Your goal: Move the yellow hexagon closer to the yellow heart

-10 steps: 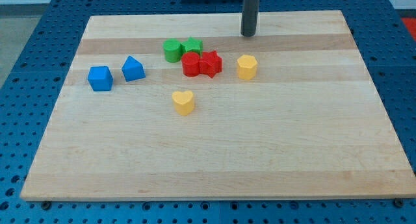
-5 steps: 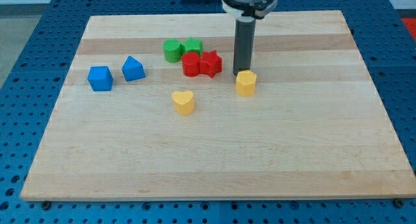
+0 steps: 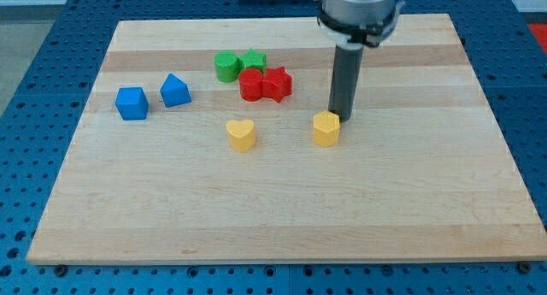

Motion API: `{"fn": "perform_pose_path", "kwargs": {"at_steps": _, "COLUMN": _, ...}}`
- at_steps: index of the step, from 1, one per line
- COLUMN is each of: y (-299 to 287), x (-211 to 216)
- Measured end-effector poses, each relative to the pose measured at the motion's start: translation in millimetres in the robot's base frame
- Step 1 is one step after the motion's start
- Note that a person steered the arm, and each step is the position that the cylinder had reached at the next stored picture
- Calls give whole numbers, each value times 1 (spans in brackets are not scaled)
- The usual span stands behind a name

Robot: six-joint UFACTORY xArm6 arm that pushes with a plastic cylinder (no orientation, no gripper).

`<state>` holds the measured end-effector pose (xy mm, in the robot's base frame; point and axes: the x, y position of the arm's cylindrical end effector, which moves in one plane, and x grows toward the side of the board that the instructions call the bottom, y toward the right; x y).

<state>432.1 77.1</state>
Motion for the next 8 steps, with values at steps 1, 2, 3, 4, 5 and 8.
{"fn": "perform_pose_path", "kwargs": {"at_steps": 1, "y": 0, "x": 1}}
{"fn": "perform_pose_path", "kwargs": {"at_steps": 2, "y": 14, "x": 7}}
{"fn": "perform_pose_path", "kwargs": {"at_steps": 3, "y": 14, "x": 30}}
{"fn": "perform_pose_path", "kwargs": {"at_steps": 4, "y": 13, "x": 35}}
{"fn": "perform_pose_path", "kwargs": {"at_steps": 5, "y": -5, "x": 18}}
{"fn": "perform_pose_path", "kwargs": {"at_steps": 8, "y": -89, "x": 3}}
